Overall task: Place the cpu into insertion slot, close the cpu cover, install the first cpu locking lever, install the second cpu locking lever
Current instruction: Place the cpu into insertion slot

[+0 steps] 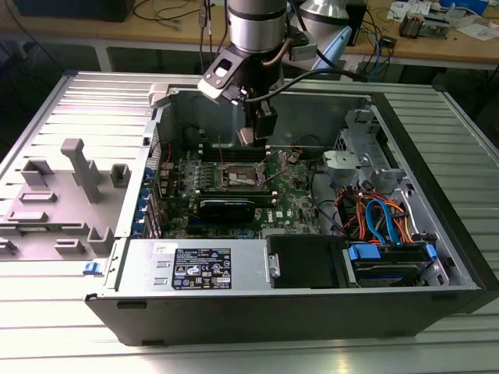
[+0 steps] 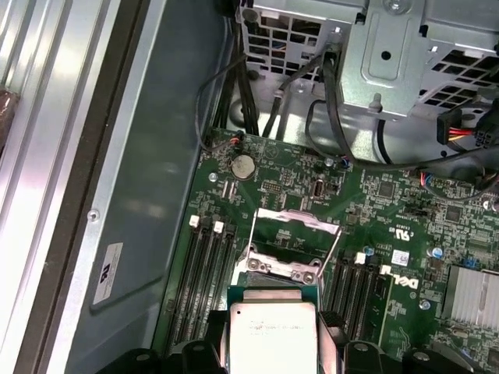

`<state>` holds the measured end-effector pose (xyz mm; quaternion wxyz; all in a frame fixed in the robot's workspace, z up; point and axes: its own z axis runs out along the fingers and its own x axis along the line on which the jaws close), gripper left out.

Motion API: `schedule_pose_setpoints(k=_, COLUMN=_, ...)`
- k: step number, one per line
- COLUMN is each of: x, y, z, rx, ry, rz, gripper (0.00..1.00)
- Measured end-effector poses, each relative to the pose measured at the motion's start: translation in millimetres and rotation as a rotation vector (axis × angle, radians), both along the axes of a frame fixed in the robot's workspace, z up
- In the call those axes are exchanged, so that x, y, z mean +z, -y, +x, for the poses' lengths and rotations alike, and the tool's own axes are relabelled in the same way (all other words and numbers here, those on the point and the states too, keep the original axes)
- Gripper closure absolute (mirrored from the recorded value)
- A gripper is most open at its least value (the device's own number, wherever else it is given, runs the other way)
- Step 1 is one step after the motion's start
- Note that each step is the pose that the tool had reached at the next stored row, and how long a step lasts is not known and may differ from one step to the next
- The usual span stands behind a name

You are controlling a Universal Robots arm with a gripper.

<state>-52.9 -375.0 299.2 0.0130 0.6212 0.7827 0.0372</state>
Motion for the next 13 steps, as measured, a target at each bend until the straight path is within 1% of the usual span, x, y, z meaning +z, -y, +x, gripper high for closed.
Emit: schedule_pose_setpoints(k=13, x=-1.0, y=0.0, z=0.0, rx=0.000, ry=-0.0001, rz=0.0000, gripper=0.46)
